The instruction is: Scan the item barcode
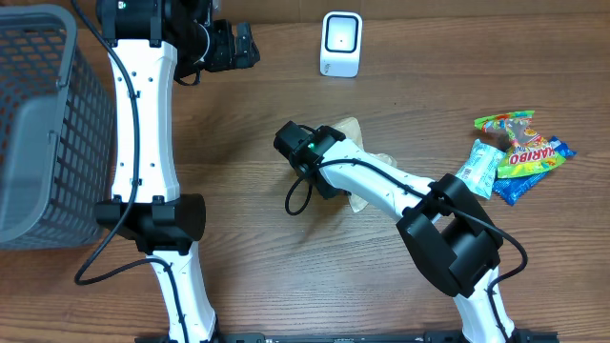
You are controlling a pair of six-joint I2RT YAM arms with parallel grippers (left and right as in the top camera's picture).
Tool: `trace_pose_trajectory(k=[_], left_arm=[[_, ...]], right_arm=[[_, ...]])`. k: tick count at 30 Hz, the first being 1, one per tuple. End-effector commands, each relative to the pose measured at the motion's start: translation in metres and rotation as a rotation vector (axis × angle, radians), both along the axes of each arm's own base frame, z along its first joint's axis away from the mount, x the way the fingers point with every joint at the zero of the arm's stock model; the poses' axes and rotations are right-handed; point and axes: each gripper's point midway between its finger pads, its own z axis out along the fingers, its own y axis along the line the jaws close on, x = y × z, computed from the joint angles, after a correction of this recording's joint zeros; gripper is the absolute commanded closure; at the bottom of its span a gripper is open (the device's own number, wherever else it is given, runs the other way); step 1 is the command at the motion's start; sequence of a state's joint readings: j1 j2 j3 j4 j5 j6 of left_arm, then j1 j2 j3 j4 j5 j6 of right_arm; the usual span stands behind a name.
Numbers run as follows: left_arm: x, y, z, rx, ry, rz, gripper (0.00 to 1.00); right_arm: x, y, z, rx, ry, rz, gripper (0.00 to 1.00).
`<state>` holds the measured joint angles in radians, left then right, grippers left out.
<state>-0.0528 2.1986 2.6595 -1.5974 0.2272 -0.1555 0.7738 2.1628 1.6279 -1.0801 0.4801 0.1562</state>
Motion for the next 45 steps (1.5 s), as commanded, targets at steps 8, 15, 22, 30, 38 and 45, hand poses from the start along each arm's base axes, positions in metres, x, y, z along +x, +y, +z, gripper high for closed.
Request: trace_pose_trajectory(k=[8,15,22,30,38,45], left_arm=[[-0.005,-0.005,0.012,-0.002,-0.027,-0.007,0.00],[-0.005,-0.005,0.012,-0.002,-0.027,-0.007,0.00],[-0.005,-0.005,0.012,-0.002,-0.027,-0.007,0.00],[-0.005,-0.005,0.012,-0.002,-0.027,-0.007,0.00],[-0.005,-0.005,0.012,-0.002,-0.027,-0.007,0.01],[-0.005,-0.005,0.012,-0.002,-0.027,-0.007,0.00]], right_arm=[[-0.030,0.034,0.021,0.192,0.220,0.034,0.96],[-0.038,0.099,0.098,0.854,0.506,0.173,0.96],[-0.020,0.096,0.164,1.438,0.667,0.246,0.96],[-0.008,0.067,0.140,1.751,0.834,0.051,0.96],[0.017,0.037,0.083,1.618,0.723,-0.213,0.96],[0.029,0.002,0.033,1.375,0.593,-0.429,0.96]])
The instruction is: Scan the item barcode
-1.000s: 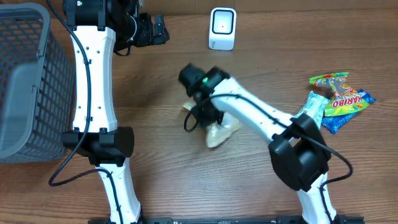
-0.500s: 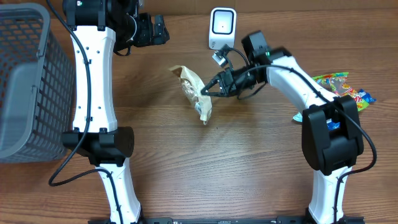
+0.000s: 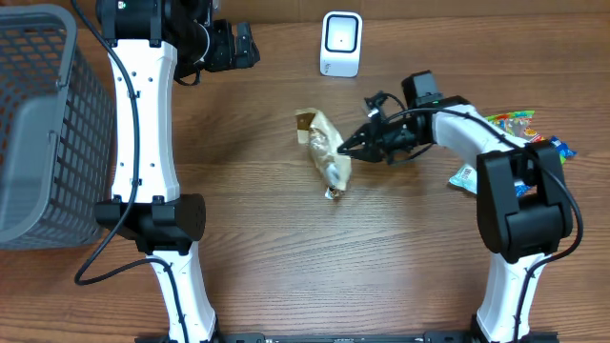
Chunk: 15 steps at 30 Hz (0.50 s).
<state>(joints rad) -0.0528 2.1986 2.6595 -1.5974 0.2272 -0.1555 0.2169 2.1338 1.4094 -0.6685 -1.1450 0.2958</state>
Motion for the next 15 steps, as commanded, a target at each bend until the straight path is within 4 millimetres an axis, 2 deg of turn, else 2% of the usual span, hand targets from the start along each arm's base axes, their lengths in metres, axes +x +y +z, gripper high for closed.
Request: trace_pose_trajectory(k=[1,3,5,7,8,9,10,13,15], left_arm=[[-0.005,-0.005,0.012,-0.002,-0.027,-0.007,0.00],[-0.005,-0.005,0.012,-0.002,-0.027,-0.007,0.00],[-0.005,-0.006,0.012,-0.003,-0.027,-0.007,0.00],[-0.005,-0.005,0.012,-0.002,-0.027,-0.007,0.00],[-0.005,-0.005,0.012,-0.002,-0.027,-0.007,0.00],[-0.005,-0.005,0.012,-0.002,-0.027,-0.007,0.00],[-0.005,-0.006,0.012,-0.003,-0.027,-0.007,0.00],[-0.005,-0.005,0.012,-0.002,-0.027,-0.007,0.00],[-0.005,-0.005,0.012,-0.002,-0.027,-0.007,0.00]], right_arm=[[0.003,-0.011,-0.021,-0.169,-0.016,-0.041,0.96],[0.002,-0.016,-0.029,-0.217,-0.010,-0.050,0.96],[0.003,-0.036,-0.052,-0.393,0.010,-0.092,0.96],[0.003,-0.048,-0.064,-0.490,0.016,-0.116,0.92],[0.004,-0.055,-0.069,-0.540,0.011,-0.125,0.70],[0.005,-0.059,-0.071,-0.566,0.008,-0.128,0.43],[0.005,-0.060,-0.071,-0.571,0.000,-0.125,0.00],[0.012,-0.059,-0.062,-0.570,-0.035,-0.106,0.00],[0.020,-0.063,-0.048,-0.590,-0.059,-0.098,0.00]])
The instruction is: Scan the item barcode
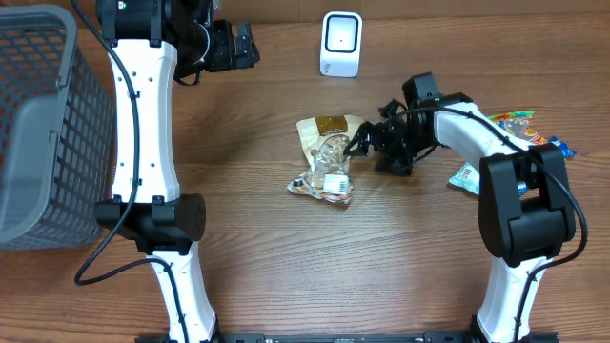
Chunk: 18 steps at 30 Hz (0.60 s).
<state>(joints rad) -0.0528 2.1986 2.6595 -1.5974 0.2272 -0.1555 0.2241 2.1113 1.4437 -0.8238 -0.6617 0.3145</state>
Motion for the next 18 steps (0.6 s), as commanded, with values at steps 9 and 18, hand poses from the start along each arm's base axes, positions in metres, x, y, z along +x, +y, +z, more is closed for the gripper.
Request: trace_pose_trajectory(k=[9,18], left_arm=[[-0.005,-0.005,0.012,-0.002,-0.027,-0.007,0.00],[-0.005,-0.006,0.012,-0.003,-0.027,-0.007,0.00]], right_arm=[[0.039,-0.027,0.071,-0.134,-0.147,0.068,0.00],[0.075,-0.009,0.056,-0.105,-0.325,0.090,0.00]])
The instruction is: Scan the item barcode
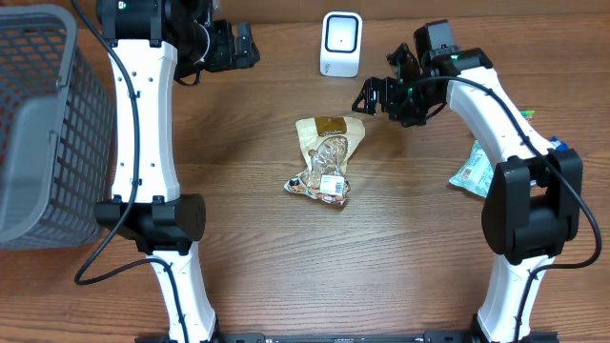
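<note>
A clear snack bag [324, 157] with a gold top and a small white label lies flat in the middle of the table. The white barcode scanner [340, 43] stands at the back, behind the bag. My right gripper [368, 96] hovers open and empty to the right of the scanner, clear of the bag. Near the back edge, left of the scanner, my left gripper [248, 43] looks open and holds nothing.
A grey mesh basket [38, 124] fills the left side. At the right edge lie a teal packet [470, 170] and a colourful candy bag [559, 148], mostly hidden behind the right arm.
My right gripper was at the snack bag's right edge and is now farther back, beside the scanner and apart from the bag. The bag lies where it was. The left arm is unchanged.
My right gripper first sat over the snack bag at mid-table. Then it was on the bag's right side, with the bag turned narrow. After that the bag lay flat, label up, with the gripper at its edge. Now the gripper is off it.
</note>
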You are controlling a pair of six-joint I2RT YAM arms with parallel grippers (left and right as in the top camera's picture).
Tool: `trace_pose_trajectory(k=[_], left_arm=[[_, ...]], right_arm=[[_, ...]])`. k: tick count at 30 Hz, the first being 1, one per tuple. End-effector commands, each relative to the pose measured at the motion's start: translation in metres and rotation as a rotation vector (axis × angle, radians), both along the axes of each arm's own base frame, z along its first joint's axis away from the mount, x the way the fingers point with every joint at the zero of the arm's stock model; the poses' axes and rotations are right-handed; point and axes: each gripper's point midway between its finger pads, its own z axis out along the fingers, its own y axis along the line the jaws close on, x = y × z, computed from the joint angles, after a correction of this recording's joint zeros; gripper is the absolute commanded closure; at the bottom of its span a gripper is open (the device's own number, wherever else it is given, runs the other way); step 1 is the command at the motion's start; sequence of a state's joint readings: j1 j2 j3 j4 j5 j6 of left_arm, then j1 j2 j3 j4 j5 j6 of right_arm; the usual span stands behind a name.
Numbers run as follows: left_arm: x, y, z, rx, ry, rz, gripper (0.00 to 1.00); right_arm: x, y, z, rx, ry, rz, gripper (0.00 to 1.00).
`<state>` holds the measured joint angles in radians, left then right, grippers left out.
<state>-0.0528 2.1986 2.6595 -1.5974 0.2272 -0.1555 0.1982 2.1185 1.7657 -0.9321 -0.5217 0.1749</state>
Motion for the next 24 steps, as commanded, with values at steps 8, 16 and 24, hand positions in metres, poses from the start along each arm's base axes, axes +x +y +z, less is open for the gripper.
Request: trace_pose_trajectory(k=[8,16,24], left_arm=[[-0.005,-0.005,0.012,-0.002,-0.027,-0.007,0.00],[-0.005,-0.005,0.012,-0.002,-0.027,-0.007,0.00],[-0.005,-0.005,0.012,-0.002,-0.027,-0.007,0.00]], right_arm=[[-0.006,0.039,-0.066,0.112,-0.024,0.213,0.03],[-0.038,0.074,-0.071,0.206,0.032,0.345,0.18],[-0.050,0.077,-0.073,0.197,0.080,0.353,0.66]])
